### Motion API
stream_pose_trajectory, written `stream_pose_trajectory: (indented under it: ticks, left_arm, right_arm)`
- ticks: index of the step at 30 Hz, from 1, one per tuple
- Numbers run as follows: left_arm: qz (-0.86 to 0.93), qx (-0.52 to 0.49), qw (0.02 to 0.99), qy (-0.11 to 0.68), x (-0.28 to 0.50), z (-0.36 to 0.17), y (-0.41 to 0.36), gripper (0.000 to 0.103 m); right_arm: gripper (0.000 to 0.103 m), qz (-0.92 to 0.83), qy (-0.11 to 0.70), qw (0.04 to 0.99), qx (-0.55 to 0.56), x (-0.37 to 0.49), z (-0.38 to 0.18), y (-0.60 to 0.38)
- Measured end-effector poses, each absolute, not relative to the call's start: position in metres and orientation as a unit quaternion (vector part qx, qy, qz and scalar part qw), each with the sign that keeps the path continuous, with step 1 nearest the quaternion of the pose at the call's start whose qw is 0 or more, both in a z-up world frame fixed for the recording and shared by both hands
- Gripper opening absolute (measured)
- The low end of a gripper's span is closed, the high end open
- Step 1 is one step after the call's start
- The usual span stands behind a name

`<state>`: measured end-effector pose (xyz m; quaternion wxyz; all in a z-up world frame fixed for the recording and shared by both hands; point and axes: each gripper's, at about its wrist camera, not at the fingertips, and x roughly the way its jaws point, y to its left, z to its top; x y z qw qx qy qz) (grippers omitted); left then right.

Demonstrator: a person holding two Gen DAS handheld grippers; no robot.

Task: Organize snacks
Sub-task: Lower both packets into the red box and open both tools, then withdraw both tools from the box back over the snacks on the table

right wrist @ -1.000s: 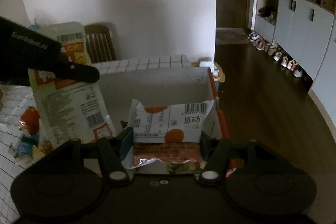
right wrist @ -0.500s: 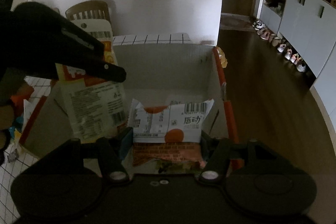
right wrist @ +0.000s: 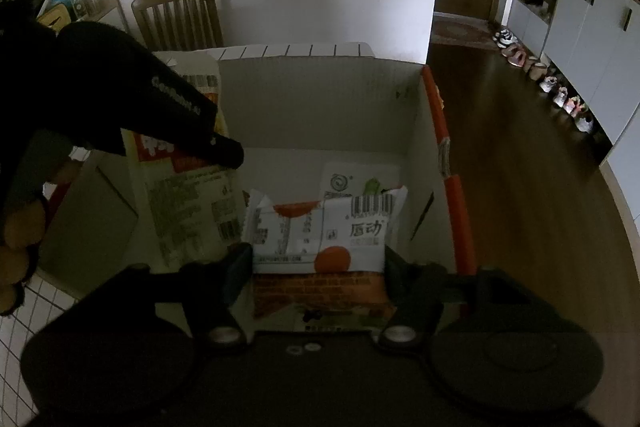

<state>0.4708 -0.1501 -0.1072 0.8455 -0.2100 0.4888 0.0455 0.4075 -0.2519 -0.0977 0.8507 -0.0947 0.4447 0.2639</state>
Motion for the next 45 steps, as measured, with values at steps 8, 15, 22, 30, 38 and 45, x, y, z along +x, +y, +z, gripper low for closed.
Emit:
stream_pose_trajectory:
  ticks: [8,15,22,30,38,45]
  left_arm:
    - [0.056,-0.185,0.848,0.494,0.464,-0.104,-0.152,0.039]
    - [0.061,-0.171,0.863,0.471,0.448,-0.086,-0.151,0.075]
    - [0.051,-0.166,0.871,0.46,0.423,-0.072,-0.149,0.076]
    - [0.039,-0.168,0.882,0.439,0.388,-0.052,-0.148,0.076]
    - [0.024,-0.154,0.899,0.409,0.35,-0.028,-0.139,0.083]
    - [0.016,-0.142,0.91,0.39,0.313,-0.013,-0.125,0.09]
  right_arm:
    - [0.083,0.259,0.437,0.857,-0.085,0.406,-0.095,-0.256]
    - [0.092,0.252,0.428,0.865,-0.077,0.399,-0.084,-0.263]
    - [0.1,0.245,0.411,0.875,-0.075,0.383,-0.067,-0.265]
    - [0.101,0.244,0.392,0.884,-0.074,0.364,-0.047,-0.264]
    - [0.103,0.247,0.371,0.893,-0.065,0.341,-0.023,-0.257]
    - [0.103,0.257,0.355,0.897,-0.057,0.32,-0.006,-0.249]
